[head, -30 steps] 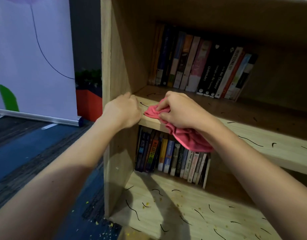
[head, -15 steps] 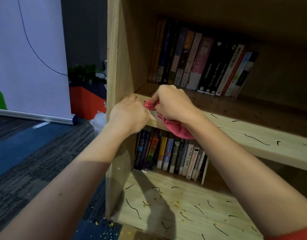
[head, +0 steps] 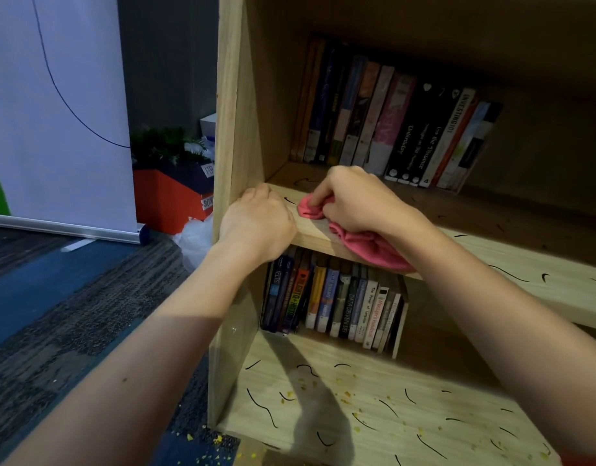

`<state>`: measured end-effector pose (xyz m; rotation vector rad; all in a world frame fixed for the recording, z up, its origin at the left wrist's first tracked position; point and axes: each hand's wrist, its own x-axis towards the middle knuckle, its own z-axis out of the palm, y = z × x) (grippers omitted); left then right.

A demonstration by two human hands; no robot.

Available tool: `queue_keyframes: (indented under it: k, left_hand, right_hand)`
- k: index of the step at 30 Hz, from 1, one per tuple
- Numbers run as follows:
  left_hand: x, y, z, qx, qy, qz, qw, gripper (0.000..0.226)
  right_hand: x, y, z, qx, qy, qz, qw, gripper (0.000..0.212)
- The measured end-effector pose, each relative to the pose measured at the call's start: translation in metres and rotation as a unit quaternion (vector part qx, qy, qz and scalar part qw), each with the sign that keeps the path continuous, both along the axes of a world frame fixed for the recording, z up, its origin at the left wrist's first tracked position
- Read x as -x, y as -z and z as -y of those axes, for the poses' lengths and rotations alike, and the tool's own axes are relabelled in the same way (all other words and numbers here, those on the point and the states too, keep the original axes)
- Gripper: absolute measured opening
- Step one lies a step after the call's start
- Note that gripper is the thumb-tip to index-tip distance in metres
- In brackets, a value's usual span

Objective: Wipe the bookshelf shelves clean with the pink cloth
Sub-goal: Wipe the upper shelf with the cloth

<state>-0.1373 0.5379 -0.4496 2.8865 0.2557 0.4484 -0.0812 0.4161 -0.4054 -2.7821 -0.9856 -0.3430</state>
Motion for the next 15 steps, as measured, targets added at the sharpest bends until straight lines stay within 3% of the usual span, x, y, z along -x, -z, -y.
queue_keyframes:
  k: [15]
  left_hand:
    - [0.004, -0.001, 0.000, 0.011, 0.009, 0.005, 1.000, 0.043]
  right_hand:
    - [-0.005, -0.001, -0.012, -0.013, 0.007, -0.001, 1.000, 0.041]
